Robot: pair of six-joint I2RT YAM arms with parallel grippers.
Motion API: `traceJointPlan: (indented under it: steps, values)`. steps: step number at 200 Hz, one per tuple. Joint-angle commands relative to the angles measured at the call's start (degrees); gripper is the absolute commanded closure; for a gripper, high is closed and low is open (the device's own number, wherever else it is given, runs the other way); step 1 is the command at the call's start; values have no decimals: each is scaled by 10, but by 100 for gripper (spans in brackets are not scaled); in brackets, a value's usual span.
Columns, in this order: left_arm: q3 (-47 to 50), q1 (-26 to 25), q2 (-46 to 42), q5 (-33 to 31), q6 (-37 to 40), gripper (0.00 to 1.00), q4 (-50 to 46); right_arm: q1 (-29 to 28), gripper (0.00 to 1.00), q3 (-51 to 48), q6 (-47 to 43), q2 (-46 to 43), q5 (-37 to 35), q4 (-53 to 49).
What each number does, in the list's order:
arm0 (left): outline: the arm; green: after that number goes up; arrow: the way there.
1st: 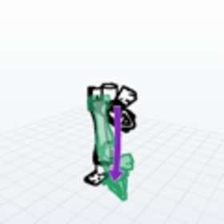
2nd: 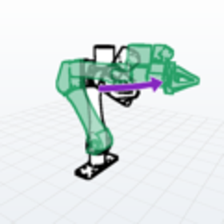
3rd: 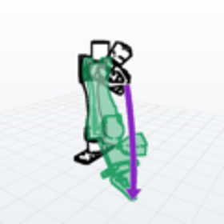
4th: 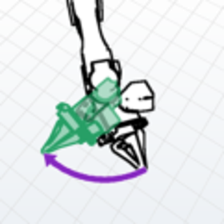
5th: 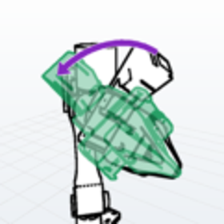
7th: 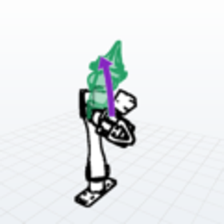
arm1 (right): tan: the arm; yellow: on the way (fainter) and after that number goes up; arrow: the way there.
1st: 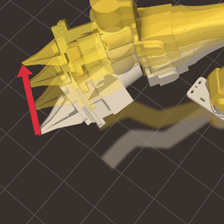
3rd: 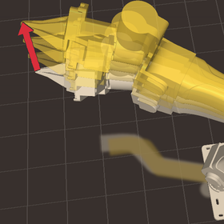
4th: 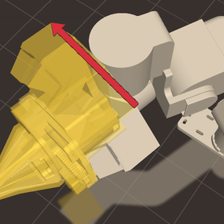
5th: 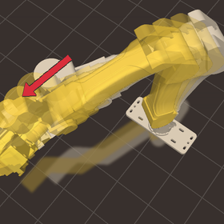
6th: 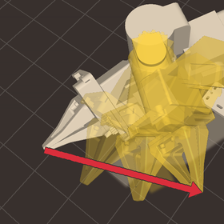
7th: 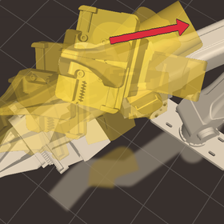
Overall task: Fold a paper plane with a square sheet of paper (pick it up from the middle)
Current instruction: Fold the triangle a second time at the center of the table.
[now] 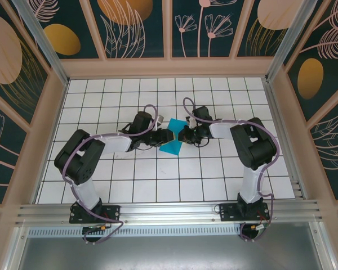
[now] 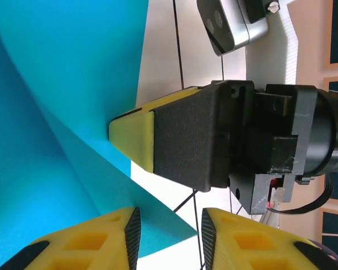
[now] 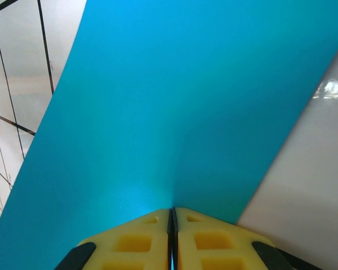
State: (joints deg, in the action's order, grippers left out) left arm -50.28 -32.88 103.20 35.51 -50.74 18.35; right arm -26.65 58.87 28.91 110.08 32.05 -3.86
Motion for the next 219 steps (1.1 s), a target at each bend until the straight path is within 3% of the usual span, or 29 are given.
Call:
traceJointPlan:
  steps: [1,71,144,219]
  values:
    - [-15,2,32,-1,-13,62,43,7,86,-8,0,9,18,7]
    - [12,2,47,-34,-54,54,124,40,76,-50,7,-73,63,52]
    - [11,1,54,-64,-56,79,102,51,69,-90,-6,-95,129,100]
    - [20,-5,50,-75,-61,85,98,26,61,-68,-32,-83,128,78]
